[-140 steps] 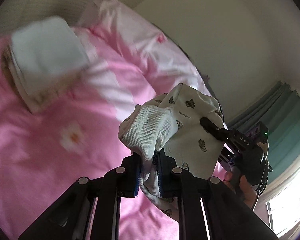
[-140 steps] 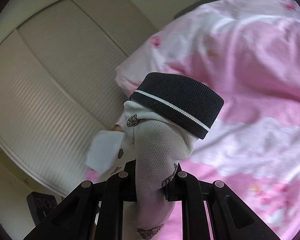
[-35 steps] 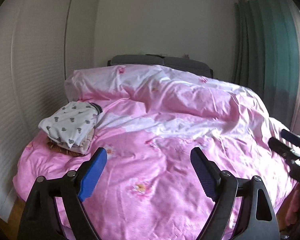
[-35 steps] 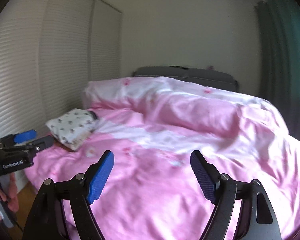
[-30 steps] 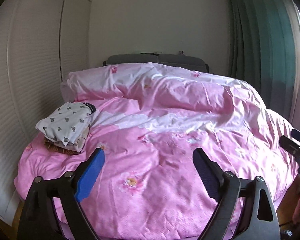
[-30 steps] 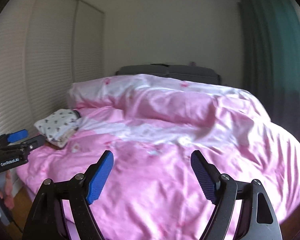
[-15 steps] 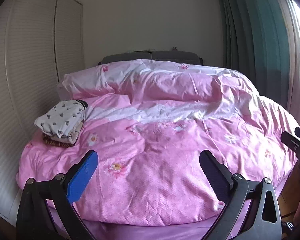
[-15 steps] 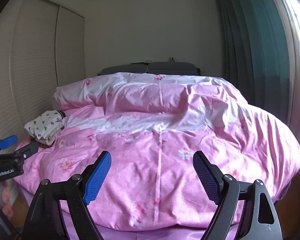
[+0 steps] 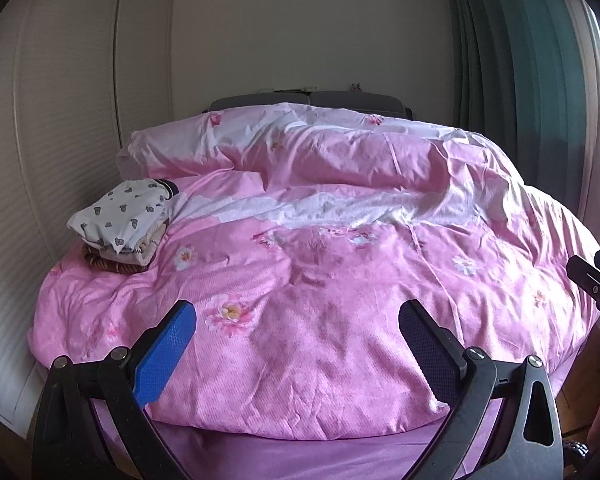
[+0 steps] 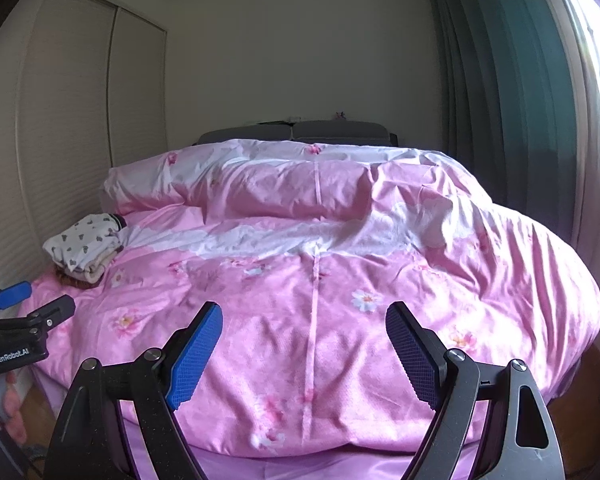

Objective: Fold small clothes

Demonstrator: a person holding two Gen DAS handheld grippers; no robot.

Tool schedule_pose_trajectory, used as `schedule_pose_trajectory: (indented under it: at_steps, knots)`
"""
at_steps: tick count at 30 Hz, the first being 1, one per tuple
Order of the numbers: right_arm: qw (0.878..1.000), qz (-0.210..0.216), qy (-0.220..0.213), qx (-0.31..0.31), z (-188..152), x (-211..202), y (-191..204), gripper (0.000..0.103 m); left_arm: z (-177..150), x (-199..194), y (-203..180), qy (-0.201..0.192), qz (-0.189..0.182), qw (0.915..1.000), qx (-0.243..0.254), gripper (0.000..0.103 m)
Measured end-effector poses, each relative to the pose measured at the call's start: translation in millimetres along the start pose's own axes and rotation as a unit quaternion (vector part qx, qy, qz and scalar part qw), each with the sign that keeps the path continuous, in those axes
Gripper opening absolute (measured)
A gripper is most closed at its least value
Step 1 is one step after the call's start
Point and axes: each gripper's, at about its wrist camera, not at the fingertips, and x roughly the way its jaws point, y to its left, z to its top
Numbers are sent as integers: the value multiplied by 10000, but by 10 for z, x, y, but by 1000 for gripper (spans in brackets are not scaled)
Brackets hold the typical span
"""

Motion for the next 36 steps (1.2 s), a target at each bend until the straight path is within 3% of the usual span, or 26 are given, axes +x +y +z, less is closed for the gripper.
schedule_pose_trajectory:
  at_steps: [36]
  knots:
    - [9998,140,7,-110,-12,28,58,85,16,-34,24,-25,-82,10000,-6,103]
